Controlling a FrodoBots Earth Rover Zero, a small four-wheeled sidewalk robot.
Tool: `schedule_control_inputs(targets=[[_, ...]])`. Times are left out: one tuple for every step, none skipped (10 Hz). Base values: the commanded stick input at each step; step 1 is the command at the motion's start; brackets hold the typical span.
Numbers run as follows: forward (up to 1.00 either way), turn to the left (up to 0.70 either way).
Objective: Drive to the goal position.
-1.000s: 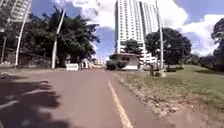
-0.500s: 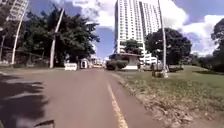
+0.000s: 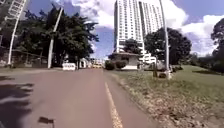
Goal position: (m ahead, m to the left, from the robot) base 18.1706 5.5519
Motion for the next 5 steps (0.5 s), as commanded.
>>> schedule_control_inputs(targets=[[0.7, 0.0], [0.7, 0.0], [0.7, 0.0], [0.7, 0.0], [0.7, 0.0]])
